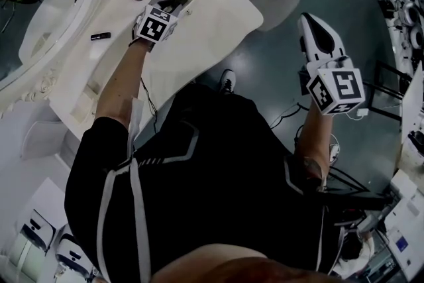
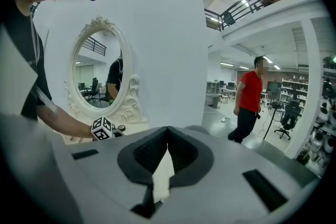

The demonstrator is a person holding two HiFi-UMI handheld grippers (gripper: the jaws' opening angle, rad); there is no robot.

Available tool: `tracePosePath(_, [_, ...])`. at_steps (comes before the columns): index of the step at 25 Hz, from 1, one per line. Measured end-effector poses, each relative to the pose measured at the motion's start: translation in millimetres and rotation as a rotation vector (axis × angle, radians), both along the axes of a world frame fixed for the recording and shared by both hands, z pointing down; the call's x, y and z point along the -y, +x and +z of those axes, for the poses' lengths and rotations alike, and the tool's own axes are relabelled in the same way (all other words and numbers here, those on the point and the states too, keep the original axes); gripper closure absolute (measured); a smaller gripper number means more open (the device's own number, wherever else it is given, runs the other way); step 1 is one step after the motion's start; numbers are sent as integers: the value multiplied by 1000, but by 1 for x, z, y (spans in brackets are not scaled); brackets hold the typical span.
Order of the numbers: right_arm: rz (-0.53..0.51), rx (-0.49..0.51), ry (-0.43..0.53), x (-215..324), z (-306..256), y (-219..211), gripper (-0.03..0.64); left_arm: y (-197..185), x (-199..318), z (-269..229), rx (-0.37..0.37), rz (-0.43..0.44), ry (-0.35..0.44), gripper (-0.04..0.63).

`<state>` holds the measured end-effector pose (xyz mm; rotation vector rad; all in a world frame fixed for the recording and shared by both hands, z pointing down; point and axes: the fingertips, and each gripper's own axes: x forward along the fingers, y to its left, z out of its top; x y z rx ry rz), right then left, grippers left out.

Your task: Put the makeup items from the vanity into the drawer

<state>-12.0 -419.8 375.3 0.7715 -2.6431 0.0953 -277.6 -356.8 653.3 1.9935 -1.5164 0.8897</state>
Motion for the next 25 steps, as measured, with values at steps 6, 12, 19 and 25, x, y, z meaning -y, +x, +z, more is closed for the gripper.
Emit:
tracePosePath(6, [10,3,0,1,-2,1,612,1,2,1,2,6,6,508])
tracePosePath(12, [5,-27,34,-1,-4,-2,612,1,2,-1,-7,7,7,508])
tracePosePath(19, [-32,-67,109,-12,-11,-10,612,3,-3,-1,14,42,-10,506])
tracePosePath(25, [-46,-51,105,-15,-14,-12,612,1,0,-1,1,42,2,506])
